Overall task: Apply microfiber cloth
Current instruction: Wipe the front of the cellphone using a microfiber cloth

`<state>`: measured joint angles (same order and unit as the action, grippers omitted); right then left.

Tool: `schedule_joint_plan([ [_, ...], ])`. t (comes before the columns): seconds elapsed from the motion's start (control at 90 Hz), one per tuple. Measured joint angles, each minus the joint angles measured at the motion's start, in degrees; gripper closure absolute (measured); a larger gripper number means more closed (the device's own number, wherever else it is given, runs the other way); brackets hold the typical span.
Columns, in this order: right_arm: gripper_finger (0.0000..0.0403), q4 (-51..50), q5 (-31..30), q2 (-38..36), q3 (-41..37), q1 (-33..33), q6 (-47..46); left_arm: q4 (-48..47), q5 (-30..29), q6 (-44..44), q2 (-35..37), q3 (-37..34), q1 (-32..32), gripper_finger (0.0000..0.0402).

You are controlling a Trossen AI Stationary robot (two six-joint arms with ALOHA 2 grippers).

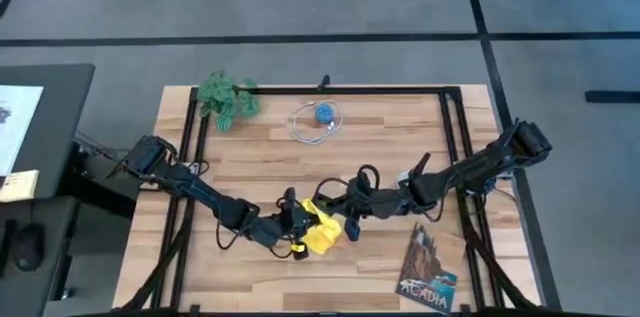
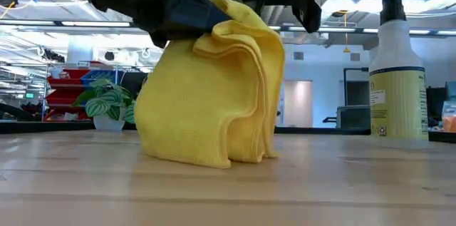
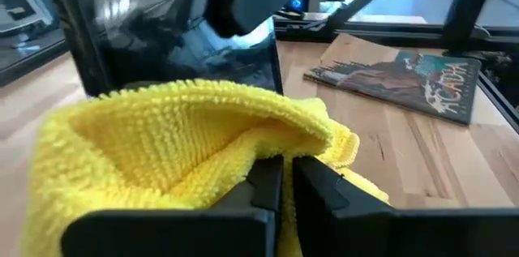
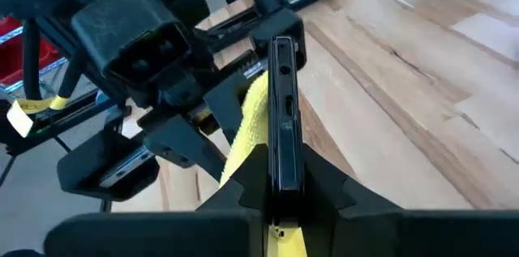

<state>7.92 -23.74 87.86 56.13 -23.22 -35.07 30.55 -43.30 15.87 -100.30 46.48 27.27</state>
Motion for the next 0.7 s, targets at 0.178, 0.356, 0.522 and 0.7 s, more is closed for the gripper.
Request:
schedule_joint_plan([
  [0.178,0.0381,-5.7,-0.5,-0.1,3.6,-0.1,0.0,1.0,-3.4,-0.7,-0.1,-0.1,0.1,0.0401],
  [0.356,0.0381,-8.2,-0.8,-0.1,4.2,-0.3,-2.1,8.3,-4.4,-10.1,0.0,-0.1,0.2,0.0401],
  [0.522,0.0380,-8.9,0.1,1.3,4.2,-0.8,-3.5,7.4,-4.9,-18.8,2.0,2.1,-0.2,0.0401],
  [0.7,0.0380,-8.8,0.0,1.1,4.4,-1.2,-3.2,0.3,-5.2,-25.3,6.2,2.9,-0.5,0.0401],
])
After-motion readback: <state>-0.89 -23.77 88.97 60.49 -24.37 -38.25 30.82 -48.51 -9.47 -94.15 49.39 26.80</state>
